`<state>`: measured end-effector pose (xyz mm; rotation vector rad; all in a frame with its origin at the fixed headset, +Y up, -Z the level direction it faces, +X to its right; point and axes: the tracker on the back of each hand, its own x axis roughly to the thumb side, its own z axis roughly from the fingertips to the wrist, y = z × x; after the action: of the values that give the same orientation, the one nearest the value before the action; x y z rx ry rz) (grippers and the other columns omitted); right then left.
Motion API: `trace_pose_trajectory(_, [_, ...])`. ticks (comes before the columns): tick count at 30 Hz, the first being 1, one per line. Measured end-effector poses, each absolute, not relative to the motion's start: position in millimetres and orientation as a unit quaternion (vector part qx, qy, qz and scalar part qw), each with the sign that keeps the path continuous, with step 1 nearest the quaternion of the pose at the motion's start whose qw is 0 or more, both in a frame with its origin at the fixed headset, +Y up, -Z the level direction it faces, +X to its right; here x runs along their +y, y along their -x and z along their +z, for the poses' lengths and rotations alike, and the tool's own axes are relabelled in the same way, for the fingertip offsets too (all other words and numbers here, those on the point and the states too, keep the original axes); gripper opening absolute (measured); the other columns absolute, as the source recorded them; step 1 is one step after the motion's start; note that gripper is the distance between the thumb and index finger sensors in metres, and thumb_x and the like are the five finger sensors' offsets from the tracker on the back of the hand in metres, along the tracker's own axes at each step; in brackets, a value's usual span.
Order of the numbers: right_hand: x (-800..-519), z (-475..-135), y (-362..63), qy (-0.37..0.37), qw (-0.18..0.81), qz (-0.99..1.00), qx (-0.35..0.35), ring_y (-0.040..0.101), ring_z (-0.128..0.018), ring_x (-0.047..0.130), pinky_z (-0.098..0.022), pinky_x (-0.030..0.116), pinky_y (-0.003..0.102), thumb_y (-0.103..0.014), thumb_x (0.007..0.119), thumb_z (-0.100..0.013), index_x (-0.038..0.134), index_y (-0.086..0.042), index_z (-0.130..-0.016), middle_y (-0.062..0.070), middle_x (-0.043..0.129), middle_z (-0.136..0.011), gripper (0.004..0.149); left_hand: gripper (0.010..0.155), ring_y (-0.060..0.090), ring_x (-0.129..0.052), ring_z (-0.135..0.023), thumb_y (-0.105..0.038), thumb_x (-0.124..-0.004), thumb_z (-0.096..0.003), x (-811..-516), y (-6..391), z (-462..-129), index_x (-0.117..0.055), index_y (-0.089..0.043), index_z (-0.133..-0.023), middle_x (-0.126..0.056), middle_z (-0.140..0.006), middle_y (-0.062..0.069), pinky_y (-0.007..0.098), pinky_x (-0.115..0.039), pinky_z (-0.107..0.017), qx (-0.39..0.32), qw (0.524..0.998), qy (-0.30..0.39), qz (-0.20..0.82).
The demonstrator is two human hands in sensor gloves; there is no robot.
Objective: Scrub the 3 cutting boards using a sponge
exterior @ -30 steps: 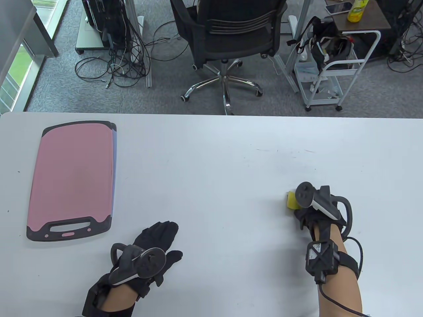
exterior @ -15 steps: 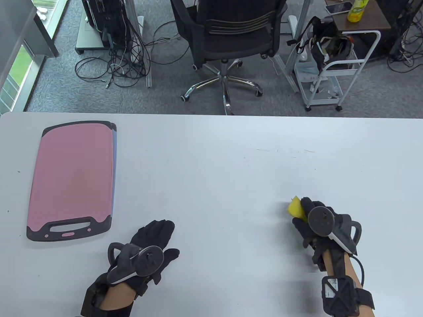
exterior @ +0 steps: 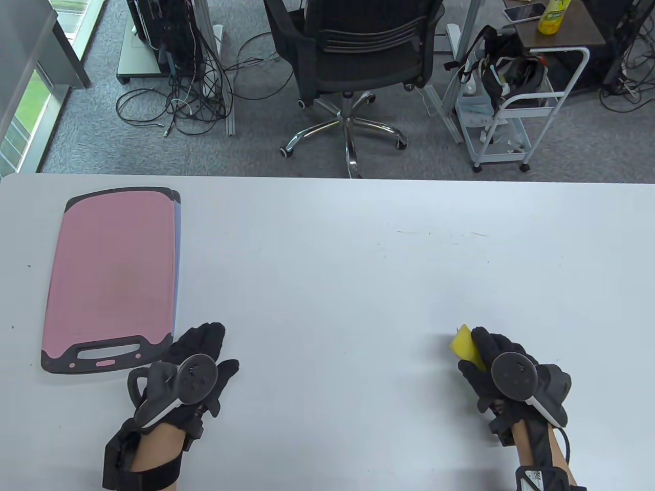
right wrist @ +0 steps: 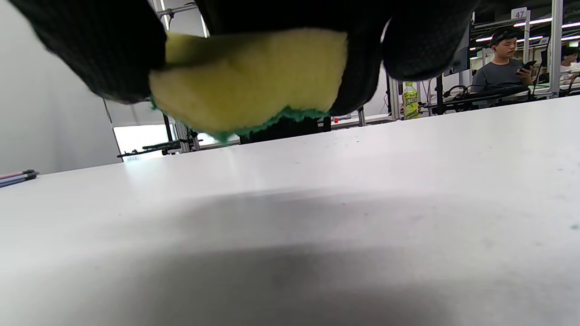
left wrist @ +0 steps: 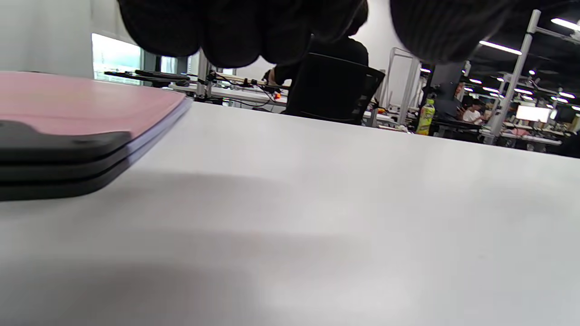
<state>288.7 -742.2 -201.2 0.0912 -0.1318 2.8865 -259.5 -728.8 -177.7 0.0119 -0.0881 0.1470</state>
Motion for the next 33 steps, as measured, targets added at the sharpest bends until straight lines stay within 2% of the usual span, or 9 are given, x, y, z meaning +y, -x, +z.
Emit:
trace_pose_trajectory(7, [-735.0,-196.8,-290.5,-0.039,0.145,0.987,-0.063,0.033,-0.079,0.081,-0.063,0.066,0.055,-0.053,0.083,-0.041,0.067,-0.014,-0.1,0.013,0.075,-0.093,0.073,0.077,0.044,-0.072,-0.103,-0.047,-0.087,-0.0469,-751.7,326.3,-181.0,-0.057,-0.019,-0.112,-0.065,-0.116,0.016,0.06,-0.067,-0.071,0.112,0.993,0.021,0.03])
trace_pose_trajectory(9, [-735.9,-196.7,-290.7,-0.041,0.14,0.987,-0.061,0.033,-0.079,0.081,-0.063,0.066,0.055,-0.053,0.083,-0.04,0.067,-0.014,-0.101,0.013,0.075,-0.094,0.073,0.081,0.045,-0.069,-0.104,-0.046,-0.089,-0.0458,-760.8,336.0,-180.6,-0.055,-0.017,-0.113,-0.062,-0.117,0.017,0.061,-0.065,-0.073,0.147,0.987,0.059,-0.004])
trace_pose_trajectory(12, [-735.9,-196.5,-290.8,-0.042,0.143,0.987,-0.061,0.033,-0.079,0.08,-0.063,0.066,0.055,-0.053,0.083,-0.04,0.067,-0.014,-0.101,0.013,0.075,-0.094,0.073,0.081,0.044,-0.067,-0.105,-0.047,-0.088,-0.0459,-771.8,351.6,-180.2,-0.055,-0.017,-0.113,-0.062,-0.117,0.017,0.06,-0.064,-0.073,0.187,0.98,0.065,0.007])
trace_pose_trajectory(14, [-736.8,-196.5,-290.7,-0.044,0.146,0.986,-0.062,0.033,-0.079,0.081,-0.063,0.066,0.055,-0.053,0.083,-0.04,0.067,-0.014,-0.1,0.013,0.075,-0.093,0.073,0.079,0.041,-0.062,-0.107,-0.048,-0.087,-0.0465,-776.9,356.2,-180.3,-0.055,-0.019,-0.113,-0.061,-0.118,0.014,0.06,-0.062,-0.074,0.192,0.979,0.067,0.015])
trace_pose_trajectory(17, [-737.7,-196.1,-288.3,-0.049,0.14,0.987,-0.06,0.033,-0.079,0.081,-0.063,0.066,0.055,-0.053,0.084,-0.04,0.067,-0.014,-0.1,0.013,0.075,-0.093,0.073,0.07,0.037,-0.067,-0.106,-0.052,-0.082,-0.0491,-777.4,357.6,-182.4,-0.061,-0.023,-0.109,-0.068,-0.114,0.009,0.06,-0.063,-0.074,0.196,0.979,0.047,-0.009])
trace_pose_trajectory(22, [-740.6,-198.0,-285.2,-0.052,0.133,0.988,-0.055,0.033,-0.078,0.081,-0.063,0.066,0.055,-0.053,0.084,-0.04,0.067,-0.014,-0.1,0.013,0.076,-0.093,0.073,0.069,0.039,-0.068,-0.106,-0.051,-0.082,-0.0471,-777.0,362.9,-190.0,-0.066,-0.022,-0.108,-0.072,-0.112,0.009,0.062,-0.06,-0.074,0.187,0.98,0.068,0.008])
trace_pose_trajectory(27, [-742.1,-197.6,-283.4,-0.052,0.144,0.987,-0.053,0.033,-0.079,0.081,-0.063,0.067,0.055,-0.053,0.084,-0.04,0.067,-0.014,-0.1,0.013,0.076,-0.093,0.073,0.067,0.039,-0.073,-0.103,-0.05,-0.081,-0.0466,-775.4,361.7,-189.1,-0.069,-0.022,-0.106,-0.075,-0.109,0.008,0.062,-0.06,-0.074,0.162,0.986,0.041,0.008])
trace_pose_trajectory(30, [-742.3,-197.9,-281.5,-0.056,0.14,0.987,-0.054,0.033,-0.078,0.081,-0.063,0.066,0.055,-0.053,0.083,-0.04,0.067,-0.014,-0.1,0.013,0.076,-0.093,0.073,0.068,0.044,-0.059,-0.103,-0.049,-0.067,-0.0503,-766.2,340.6,-190.7,-0.051,-0.018,-0.109,-0.059,-0.11,0.013,0.07,-0.042,-0.074,0.128,0.991,-0.012,0.034])
trace_pose_trajectory(33, [-742.3,-196.0,-281.8,-0.055,0.133,0.988,-0.055,0.033,-0.079,0.081,-0.063,0.066,0.055,-0.053,0.083,-0.04,0.067,-0.015,-0.1,0.013,0.075,-0.093,0.073,0.067,0.039,-0.058,-0.089,-0.053,-0.049,-0.0499,-753.0,313.8,-178.3,-0.041,-0.015,-0.105,-0.054,-0.1,0.013,0.07,-0.038,-0.068,0.102,0.976,-0.187,0.048])
